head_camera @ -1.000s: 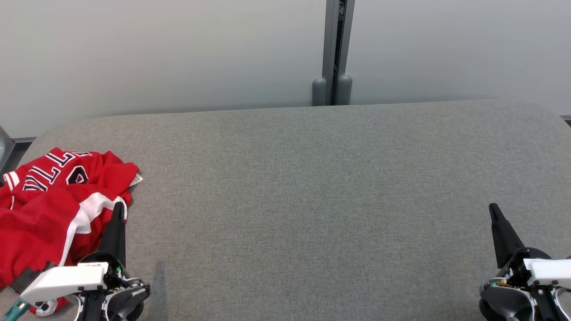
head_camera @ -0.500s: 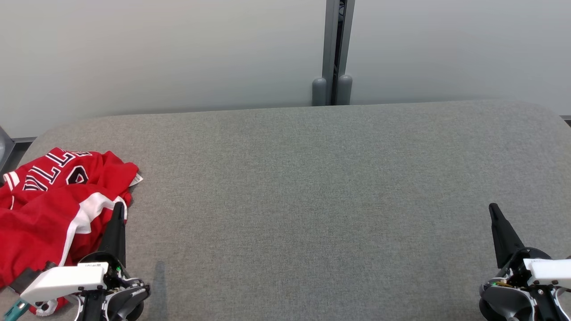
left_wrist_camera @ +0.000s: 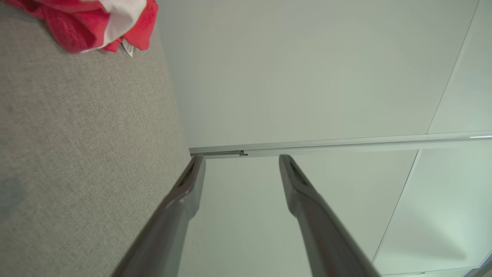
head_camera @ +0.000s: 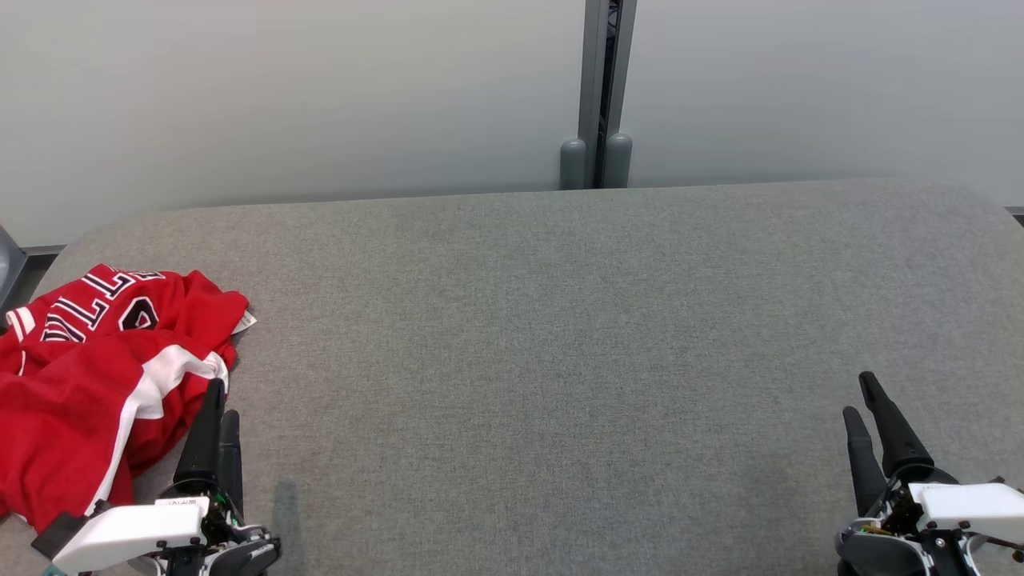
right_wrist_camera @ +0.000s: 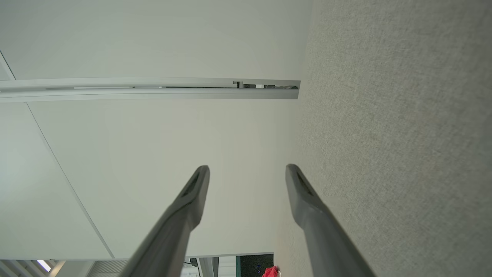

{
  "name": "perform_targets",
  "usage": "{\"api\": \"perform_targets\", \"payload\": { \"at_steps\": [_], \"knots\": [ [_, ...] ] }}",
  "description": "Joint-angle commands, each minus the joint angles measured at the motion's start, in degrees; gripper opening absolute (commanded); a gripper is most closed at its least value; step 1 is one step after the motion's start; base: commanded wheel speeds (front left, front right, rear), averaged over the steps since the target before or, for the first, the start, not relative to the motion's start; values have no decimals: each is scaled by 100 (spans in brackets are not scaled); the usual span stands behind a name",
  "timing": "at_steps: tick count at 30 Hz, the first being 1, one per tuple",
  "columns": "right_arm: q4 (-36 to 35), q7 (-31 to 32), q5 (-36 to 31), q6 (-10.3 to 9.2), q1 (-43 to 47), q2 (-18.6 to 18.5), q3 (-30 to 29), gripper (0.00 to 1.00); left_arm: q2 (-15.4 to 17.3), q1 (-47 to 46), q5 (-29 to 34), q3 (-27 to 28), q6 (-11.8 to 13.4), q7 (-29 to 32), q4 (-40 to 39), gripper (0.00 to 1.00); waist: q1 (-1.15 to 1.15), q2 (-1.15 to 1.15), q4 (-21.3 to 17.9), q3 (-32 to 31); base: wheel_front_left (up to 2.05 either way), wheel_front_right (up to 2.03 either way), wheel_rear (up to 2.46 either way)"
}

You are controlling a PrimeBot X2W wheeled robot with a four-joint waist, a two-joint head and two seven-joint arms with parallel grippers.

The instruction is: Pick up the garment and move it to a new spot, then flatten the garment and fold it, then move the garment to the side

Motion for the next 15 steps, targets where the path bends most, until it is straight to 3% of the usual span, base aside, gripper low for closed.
{"api": "perform_targets", "payload": {
  "at_steps": [1,15],
  "knots": [
    [-179,-84,-57,6,-170,-49,71,100,57,-172,85,-20,-4,-62,-167,100,0,0,1,0,0,0,0],
    [-442,-430,-812,7,-279,-65,260,100,71,-185,1011,-31,-5,-394,-468,100,0,0,-11,3,0,0,0]
  ]
}}
